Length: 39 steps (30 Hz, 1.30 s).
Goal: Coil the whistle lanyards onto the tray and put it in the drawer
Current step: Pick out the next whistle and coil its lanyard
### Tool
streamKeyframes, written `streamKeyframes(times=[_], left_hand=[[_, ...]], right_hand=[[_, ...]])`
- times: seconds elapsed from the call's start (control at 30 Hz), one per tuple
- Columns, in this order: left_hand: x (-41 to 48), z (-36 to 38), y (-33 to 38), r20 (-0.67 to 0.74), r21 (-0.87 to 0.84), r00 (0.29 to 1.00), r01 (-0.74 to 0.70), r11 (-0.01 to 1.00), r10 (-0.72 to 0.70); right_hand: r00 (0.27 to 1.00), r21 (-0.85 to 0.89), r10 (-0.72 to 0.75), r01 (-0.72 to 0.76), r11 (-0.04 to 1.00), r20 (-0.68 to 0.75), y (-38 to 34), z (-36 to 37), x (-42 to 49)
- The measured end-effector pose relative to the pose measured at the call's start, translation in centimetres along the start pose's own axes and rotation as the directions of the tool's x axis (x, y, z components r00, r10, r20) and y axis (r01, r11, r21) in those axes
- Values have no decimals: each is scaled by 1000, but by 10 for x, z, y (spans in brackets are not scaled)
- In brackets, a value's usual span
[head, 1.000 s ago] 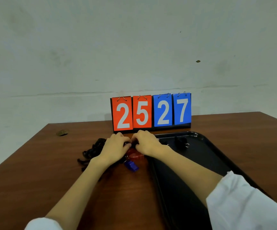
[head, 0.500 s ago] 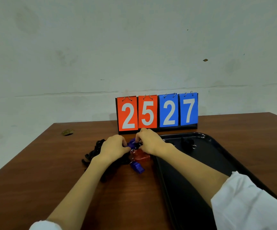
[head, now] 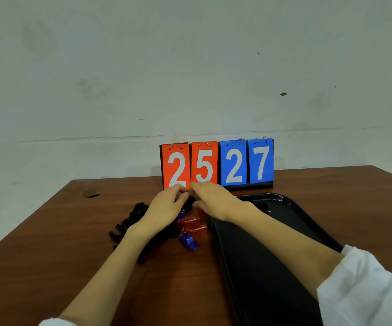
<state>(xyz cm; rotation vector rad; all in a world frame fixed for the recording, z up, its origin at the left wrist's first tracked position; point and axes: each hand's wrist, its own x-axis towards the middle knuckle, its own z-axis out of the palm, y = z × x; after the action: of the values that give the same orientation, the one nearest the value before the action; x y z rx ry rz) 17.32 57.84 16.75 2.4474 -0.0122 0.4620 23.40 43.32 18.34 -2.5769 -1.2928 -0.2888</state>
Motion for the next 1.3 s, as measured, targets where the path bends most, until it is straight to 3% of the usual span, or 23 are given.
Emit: streamKeyframes(times=[0.07, 0.17, 0.2, 0.27, 0.33, 0.37, 0.43, 0.57, 0.67, 0.83, 0.9, 0.97, 1.0, 1.07, 1.13, 1.2, 1.3], left_hand=[[-1, -3, 5, 36, -11, 999, 15, 1000, -15], [-4, -11, 12, 86, -316, 991, 126, 940, -104], [-5, -13, 15, 115, -439, 983, 181, 880, -144], [-5, -16, 20, 134, -598, 974, 226, 769, -183], [-5, -17, 24, 109, -649, 975, 218, 729, -195], [-5, -16, 27, 85, -631, 976, 208, 748, -200], [-4, -13, 30, 18, -506, 981, 175, 844, -193], [-4, -10, 29, -173, -239, 980, 60, 969, -103], [-1, -16, 22, -219, -98, 973, 49, 994, -70], [4, -25, 11, -210, -197, 953, 177, 964, -218], [5, -32, 8, -102, -100, 956, 266, 959, -276], [2, -39, 11, 161, 169, 923, 324, 931, -350], [-1, -42, 13, 265, 310, 884, 300, 902, -385], [-3, -41, 14, 299, 459, 874, 219, 861, -382], [-3, -38, 22, 197, 376, 944, 175, 910, -263], [-3, -34, 36, 149, 85, 981, 114, 990, -126], [-8, -27, 55, 104, -232, 994, 65, 971, -42]], right_hand=[[997, 127, 16, -6, 992, -73, -2, -11, -3], [975, 471, 196, -124, 873, -108, -4, -26, -9], [952, 612, 295, -183, 769, -86, -6, -28, -11], [892, 889, 448, -248, 384, 56, -10, -31, -17], [868, 962, 417, -267, -62, 268, -15, -30, -22], [861, 938, 381, -273, -215, 338, -17, -28, -24], [835, 893, 378, -263, -364, 400, -21, -23, -26], [768, 819, 458, -147, -554, 448, -24, -12, -25], [719, 830, 522, -139, -540, 459, -24, -7, -23], [608, 898, 694, -74, -434, 385, -16, -1, -20], [576, 916, 745, -13, -401, 335, -9, -1, -19], [594, 918, 749, 40, -394, 295, -3, -6, -20], [620, 923, 739, 59, -381, 265, -3, -11, -20], [661, 956, 726, 43, -289, 189, -4, -22, -20], [690, 992, 716, -27, -120, 105, -10, -33, -20], [754, 998, 656, -56, 7, 38, -18, -43, -20], [847, 1000, 532, -3, 28, -13, -30, -57, -22]])
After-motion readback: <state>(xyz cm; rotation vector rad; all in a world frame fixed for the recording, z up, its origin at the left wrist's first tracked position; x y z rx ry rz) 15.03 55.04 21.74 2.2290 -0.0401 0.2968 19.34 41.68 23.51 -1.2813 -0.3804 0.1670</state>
